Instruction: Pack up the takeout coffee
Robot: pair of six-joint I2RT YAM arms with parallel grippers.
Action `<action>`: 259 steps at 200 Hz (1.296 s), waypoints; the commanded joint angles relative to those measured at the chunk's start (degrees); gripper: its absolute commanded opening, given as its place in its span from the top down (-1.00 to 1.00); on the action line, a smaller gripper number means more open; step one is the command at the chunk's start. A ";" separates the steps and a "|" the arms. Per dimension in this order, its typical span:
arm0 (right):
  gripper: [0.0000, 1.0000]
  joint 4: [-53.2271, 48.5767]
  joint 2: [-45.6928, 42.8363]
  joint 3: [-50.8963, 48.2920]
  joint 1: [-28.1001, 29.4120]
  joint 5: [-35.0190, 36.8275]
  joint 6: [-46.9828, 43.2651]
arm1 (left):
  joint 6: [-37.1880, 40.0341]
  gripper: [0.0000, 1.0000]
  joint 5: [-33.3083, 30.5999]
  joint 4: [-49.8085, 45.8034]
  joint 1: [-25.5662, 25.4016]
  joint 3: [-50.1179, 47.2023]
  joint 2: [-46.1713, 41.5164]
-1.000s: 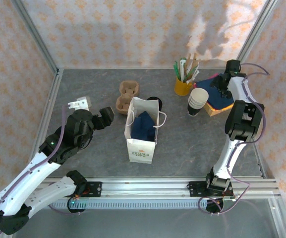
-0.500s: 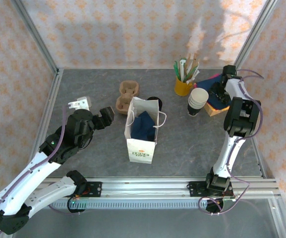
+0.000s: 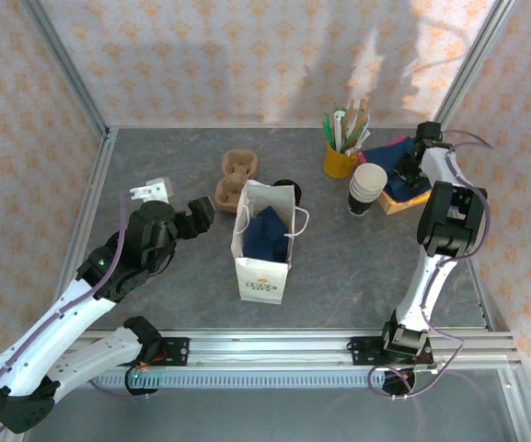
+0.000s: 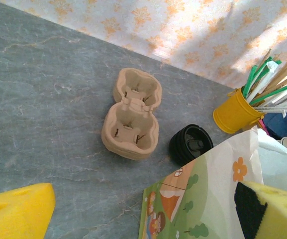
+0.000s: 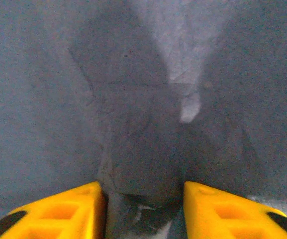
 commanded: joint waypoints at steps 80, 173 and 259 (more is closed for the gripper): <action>0.79 -0.37 -6.65 1.90 0.43 -1.46 1.49 | -0.46 -0.89 -1.29 -0.58 0.34 0.24 -1.52; 0.95 -8.21 -26.85 9.20 0.44 -6.32 3.45 | -0.25 -0.89 -0.13 1.27 0.28 0.15 -0.92; 1.00 -4.40 -51.31 -8.25 6.77 -28.01 17.60 | -0.88 -0.89 5.00 5.48 0.30 0.51 0.68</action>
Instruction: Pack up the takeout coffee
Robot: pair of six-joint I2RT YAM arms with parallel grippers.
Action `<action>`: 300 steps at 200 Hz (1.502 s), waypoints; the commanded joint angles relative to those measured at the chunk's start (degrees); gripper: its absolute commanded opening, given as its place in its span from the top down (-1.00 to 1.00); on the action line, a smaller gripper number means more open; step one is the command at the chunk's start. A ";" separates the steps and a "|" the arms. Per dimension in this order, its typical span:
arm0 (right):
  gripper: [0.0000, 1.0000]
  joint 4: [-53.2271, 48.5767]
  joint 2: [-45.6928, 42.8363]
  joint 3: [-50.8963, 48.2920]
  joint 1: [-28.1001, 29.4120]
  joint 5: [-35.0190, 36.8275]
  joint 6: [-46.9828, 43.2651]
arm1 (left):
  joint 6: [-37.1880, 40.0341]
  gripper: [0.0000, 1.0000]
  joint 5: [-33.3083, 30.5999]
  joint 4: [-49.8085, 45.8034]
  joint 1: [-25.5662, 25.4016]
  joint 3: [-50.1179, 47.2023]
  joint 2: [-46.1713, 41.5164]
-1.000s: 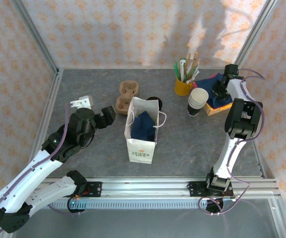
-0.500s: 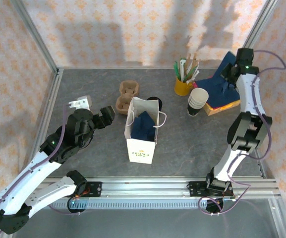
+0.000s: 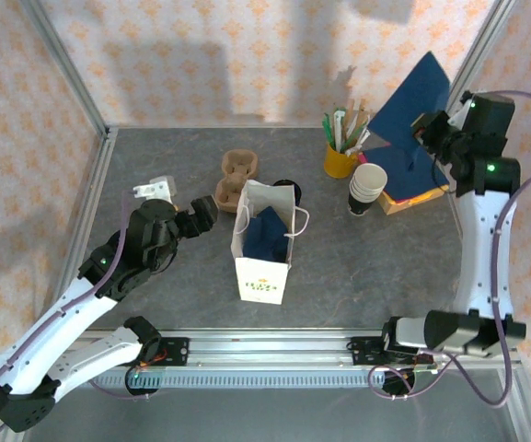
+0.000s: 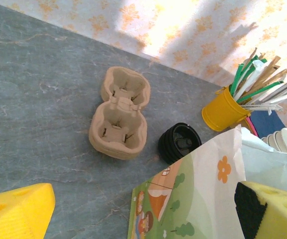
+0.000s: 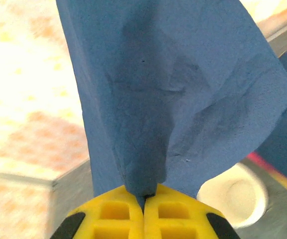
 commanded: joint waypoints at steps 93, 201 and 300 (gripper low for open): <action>1.00 20.92 -13.53 -19.17 31.49 -13.83 31.87 | -1.56 -0.86 7.77 6.50 0.28 0.13 2.94; 1.00 14.11 -6.30 -17.85 55.93 9.02 31.73 | -3.12 -0.85 3.62 4.94 0.35 -1.12 0.49; 1.00 -9.87 8.10 -11.29 63.74 25.08 25.76 | -3.33 -0.85 3.34 4.95 0.35 -2.36 0.22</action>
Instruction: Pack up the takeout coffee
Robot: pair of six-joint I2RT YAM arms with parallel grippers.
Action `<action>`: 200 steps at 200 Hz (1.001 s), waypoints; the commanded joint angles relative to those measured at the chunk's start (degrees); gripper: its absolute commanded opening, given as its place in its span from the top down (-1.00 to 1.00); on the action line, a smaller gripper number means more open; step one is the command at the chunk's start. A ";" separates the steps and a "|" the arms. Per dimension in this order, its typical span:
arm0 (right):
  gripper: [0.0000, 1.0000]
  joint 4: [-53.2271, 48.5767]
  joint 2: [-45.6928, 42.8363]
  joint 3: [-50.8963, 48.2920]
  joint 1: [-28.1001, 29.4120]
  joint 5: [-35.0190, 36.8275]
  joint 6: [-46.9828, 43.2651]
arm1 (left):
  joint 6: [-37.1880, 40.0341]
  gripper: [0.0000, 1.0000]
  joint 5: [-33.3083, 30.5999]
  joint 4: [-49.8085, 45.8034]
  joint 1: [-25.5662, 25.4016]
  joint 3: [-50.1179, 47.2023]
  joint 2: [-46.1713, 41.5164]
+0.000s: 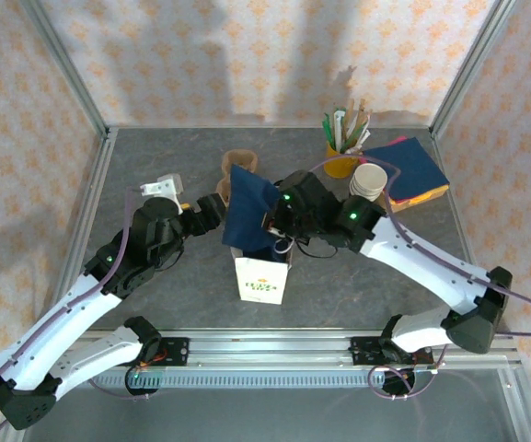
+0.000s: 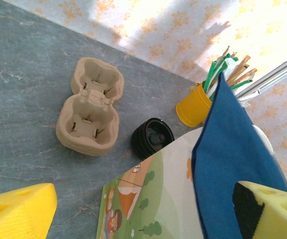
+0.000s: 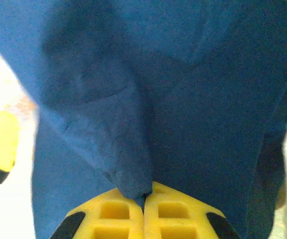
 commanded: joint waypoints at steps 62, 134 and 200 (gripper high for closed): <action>1.00 -19.58 11.45 8.89 3.62 9.37 -3.96 | 0.00 -0.86 -1.80 0.67 0.35 -1.62 -0.77; 0.96 -22.57 16.00 11.64 4.45 10.76 -5.20 | 0.35 -0.86 -2.15 1.03 0.33 -2.59 -0.37; 0.50 -24.83 17.26 19.32 4.43 13.77 -6.04 | 0.61 -0.86 -1.92 1.29 0.35 -2.79 -0.21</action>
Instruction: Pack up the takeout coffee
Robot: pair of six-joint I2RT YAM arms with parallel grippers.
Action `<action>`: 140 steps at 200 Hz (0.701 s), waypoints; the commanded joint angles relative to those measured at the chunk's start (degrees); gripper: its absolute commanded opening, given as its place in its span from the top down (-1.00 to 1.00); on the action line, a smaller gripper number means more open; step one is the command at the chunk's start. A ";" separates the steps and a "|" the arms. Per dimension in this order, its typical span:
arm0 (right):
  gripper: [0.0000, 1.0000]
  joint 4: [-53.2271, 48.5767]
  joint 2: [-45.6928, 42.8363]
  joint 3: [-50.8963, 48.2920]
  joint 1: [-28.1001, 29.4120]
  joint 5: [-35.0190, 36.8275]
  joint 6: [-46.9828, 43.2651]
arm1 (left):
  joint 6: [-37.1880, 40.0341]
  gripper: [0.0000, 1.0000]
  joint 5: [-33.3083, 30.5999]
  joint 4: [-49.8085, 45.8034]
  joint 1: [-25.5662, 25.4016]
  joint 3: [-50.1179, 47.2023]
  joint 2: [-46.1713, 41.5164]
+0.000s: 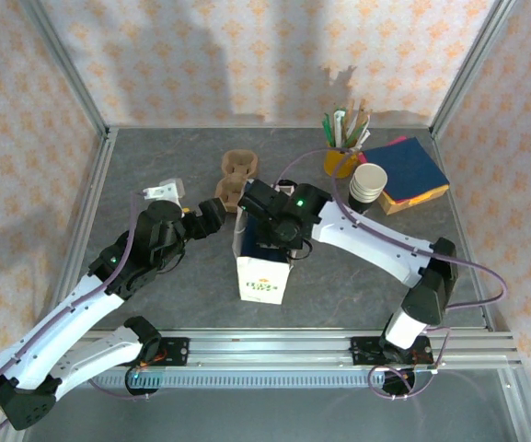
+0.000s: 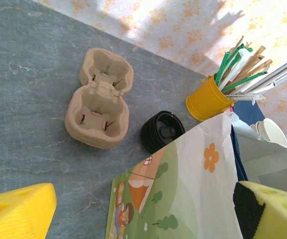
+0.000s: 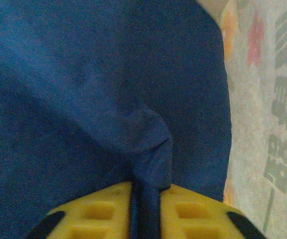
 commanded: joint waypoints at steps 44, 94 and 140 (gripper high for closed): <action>0.34 -1.48 -0.16 8.16 0.34 7.09 -1.01 | 0.57 -0.87 -1.96 0.54 0.34 -0.20 -0.46; 0.34 5.35 -1.49 8.21 0.23 6.60 -1.80 | 0.13 -0.86 -2.14 0.14 0.34 -0.63 -1.22; 0.36 10.98 -2.49 6.58 -1.77 7.75 -2.90 | -0.06 -0.87 -2.24 0.67 0.35 -0.99 -1.45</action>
